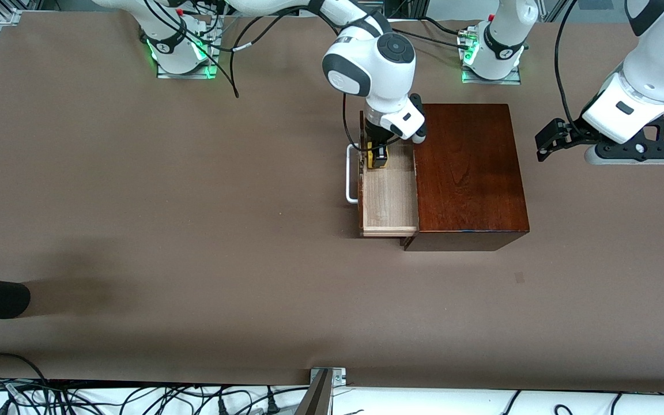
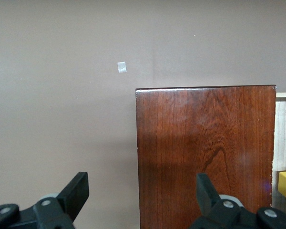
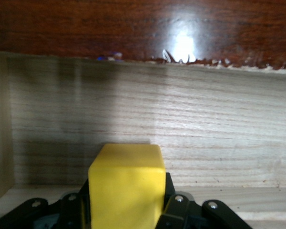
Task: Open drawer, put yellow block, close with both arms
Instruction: 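Lower the cube into the drawer and open the right gripper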
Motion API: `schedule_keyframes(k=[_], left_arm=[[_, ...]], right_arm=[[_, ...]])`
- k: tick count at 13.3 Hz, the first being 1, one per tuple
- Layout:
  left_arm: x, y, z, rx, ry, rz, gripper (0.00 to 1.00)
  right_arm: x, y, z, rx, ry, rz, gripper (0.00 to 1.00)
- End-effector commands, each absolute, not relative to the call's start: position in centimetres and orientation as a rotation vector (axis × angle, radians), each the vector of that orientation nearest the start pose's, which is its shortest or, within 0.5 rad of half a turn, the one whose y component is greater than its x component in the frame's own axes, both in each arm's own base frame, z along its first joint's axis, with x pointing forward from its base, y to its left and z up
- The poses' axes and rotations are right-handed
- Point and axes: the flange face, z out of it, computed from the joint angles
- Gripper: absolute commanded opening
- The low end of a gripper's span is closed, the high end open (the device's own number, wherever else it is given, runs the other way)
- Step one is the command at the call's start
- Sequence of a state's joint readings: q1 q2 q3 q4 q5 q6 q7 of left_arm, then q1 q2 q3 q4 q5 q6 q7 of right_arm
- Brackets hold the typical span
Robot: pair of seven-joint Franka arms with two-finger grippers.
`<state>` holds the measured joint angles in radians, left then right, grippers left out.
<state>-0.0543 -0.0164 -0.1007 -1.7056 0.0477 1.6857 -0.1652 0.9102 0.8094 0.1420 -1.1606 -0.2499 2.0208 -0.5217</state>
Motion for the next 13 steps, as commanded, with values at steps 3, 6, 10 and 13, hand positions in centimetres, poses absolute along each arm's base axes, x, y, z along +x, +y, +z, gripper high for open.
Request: schedule_keyframes(k=[3,6,10,13], left_arm=[[55.3,-8.2,58.5,-3.074,0.024,-0.007,1.00],[55.3,-8.2,58.5,-3.074,0.022,-0.007,1.00],[55.3,-8.2,58.6,-3.074,0.024,-0.009,1.00],[55.2,-8.2,58.5,-3.072,0.026,0.005,1.00]], right_arm=[[43.4,63.9,30.7,2.057,2.224,0.145,0.06],[43.8,63.9,30.9,2.079,2.218,0.177,1.00],[44.0,63.4,34.4,2.127,2.205,0.185,1.00],[44.6,61.1,43.2,2.195,2.164,0.229,1.00]])
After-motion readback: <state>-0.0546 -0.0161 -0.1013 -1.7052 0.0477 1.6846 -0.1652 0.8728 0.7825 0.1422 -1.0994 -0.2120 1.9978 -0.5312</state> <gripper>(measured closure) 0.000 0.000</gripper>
